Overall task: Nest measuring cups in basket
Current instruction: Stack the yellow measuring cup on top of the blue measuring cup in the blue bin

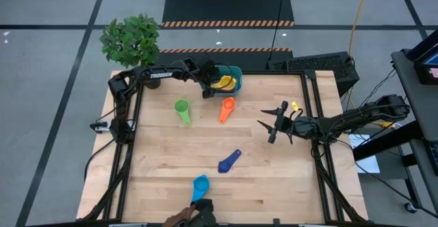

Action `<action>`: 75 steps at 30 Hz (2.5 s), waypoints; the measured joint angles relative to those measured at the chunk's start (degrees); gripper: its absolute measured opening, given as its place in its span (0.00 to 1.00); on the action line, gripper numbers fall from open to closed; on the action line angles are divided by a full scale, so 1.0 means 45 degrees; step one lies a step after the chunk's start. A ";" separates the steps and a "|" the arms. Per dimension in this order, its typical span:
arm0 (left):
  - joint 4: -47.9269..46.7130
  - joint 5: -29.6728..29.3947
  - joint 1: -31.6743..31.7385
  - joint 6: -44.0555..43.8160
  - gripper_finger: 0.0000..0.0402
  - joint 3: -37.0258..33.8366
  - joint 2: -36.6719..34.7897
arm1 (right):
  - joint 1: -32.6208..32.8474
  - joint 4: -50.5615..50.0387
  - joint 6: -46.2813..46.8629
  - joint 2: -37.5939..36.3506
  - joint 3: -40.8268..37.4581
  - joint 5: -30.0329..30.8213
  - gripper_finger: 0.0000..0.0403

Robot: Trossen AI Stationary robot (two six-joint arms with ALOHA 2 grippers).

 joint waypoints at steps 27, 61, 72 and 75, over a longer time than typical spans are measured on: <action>0.0768 0.0128 0.0062 0.1255 0.98 -0.0008 0.0774 | 0.0000 0.0103 -0.0189 0.0004 0.0000 -0.0001 0.50; 0.1432 -0.1836 -0.0884 0.1649 0.54 0.0006 -0.0922 | -0.0030 -0.0104 -0.0239 0.0004 0.0000 0.0029 0.50; 0.0267 -0.3733 -0.1758 0.0008 0.54 0.0001 -0.1660 | -0.1807 -0.0210 0.1265 0.0041 0.1197 0.0911 0.50; -0.0100 -0.3743 -0.2083 -0.0224 0.54 0.0001 -0.2052 | -0.3273 -0.2515 0.1645 0.0570 0.2980 -0.0359 0.47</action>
